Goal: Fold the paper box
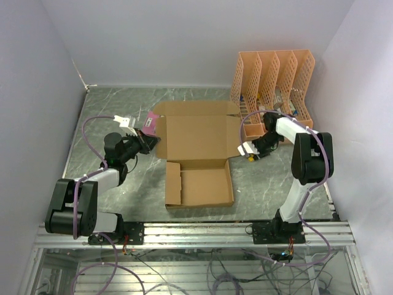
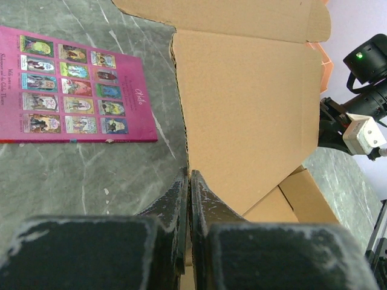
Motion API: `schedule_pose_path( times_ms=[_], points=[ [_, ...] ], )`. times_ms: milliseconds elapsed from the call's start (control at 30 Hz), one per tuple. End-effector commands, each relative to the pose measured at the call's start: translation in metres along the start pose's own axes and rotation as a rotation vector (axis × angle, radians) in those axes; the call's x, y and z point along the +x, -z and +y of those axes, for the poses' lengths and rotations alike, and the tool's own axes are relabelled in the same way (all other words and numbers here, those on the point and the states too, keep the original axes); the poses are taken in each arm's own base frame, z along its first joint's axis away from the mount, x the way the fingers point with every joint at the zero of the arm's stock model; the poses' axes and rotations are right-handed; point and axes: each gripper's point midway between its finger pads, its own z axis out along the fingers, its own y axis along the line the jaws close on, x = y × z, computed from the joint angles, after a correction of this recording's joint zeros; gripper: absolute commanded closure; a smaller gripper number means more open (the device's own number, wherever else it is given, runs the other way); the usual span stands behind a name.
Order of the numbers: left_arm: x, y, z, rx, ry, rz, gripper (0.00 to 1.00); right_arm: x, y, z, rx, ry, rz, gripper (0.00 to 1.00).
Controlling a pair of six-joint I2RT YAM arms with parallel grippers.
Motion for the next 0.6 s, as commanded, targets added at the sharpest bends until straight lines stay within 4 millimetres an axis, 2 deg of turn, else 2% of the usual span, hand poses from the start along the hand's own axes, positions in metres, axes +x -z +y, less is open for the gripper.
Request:
schedule_pose_path(
  times_ms=[0,133,367,500,567],
  points=[
    [-0.007,0.001,-0.006,0.014,-0.042,-0.040,0.90,-0.002,-0.006,0.011,-0.040,0.065,-0.008,0.69],
    [-0.009,0.004,-0.007,0.004,-0.047,-0.052,0.90,-0.004,0.004,0.018,-0.010,0.042,-0.009,0.82],
    [-0.018,0.009,-0.009,-0.017,-0.059,-0.089,0.91,-0.018,0.042,0.033,0.097,-0.025,-0.042,0.93],
    [-0.023,0.012,-0.010,-0.030,-0.065,-0.104,0.91,-0.045,0.064,0.040,0.180,-0.091,-0.071,0.95],
    [-0.025,0.013,-0.011,-0.034,-0.074,-0.113,0.91,-0.068,0.079,0.037,0.254,-0.137,-0.125,0.95]
  ],
)
